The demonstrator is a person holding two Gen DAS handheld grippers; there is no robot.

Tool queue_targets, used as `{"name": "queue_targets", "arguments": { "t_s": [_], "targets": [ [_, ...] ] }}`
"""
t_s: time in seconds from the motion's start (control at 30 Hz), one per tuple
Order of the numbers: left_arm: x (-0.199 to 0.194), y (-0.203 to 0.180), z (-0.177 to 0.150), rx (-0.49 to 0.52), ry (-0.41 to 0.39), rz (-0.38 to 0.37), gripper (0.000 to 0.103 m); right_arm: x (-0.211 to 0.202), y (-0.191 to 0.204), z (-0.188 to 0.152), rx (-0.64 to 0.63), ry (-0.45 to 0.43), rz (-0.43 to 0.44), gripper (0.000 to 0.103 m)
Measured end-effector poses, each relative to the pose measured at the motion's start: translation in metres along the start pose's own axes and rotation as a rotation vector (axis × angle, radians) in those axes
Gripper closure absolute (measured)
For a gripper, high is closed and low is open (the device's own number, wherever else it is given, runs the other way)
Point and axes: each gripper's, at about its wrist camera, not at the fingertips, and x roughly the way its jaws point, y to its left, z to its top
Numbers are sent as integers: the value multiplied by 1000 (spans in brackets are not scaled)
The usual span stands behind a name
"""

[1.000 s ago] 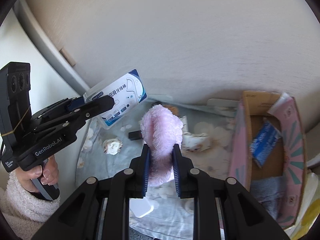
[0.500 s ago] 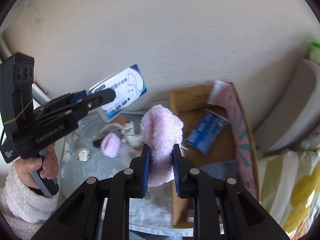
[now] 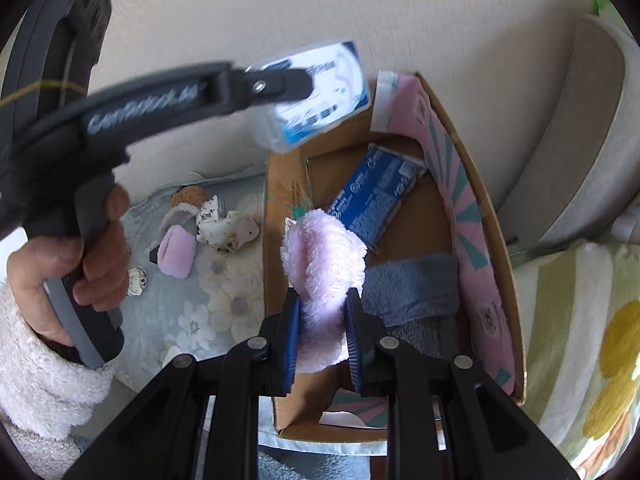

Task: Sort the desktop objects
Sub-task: 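Carry swab box and pink slipper into the cardboard box and release both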

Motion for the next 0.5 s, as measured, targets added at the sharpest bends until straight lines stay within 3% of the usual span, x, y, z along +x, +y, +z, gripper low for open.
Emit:
{"name": "queue_targets", "arguments": {
  "t_s": [0.5],
  "targets": [
    [28,-1,3,5,47,33,74,18,-21,6,37,34,41,82]
  ]
}}
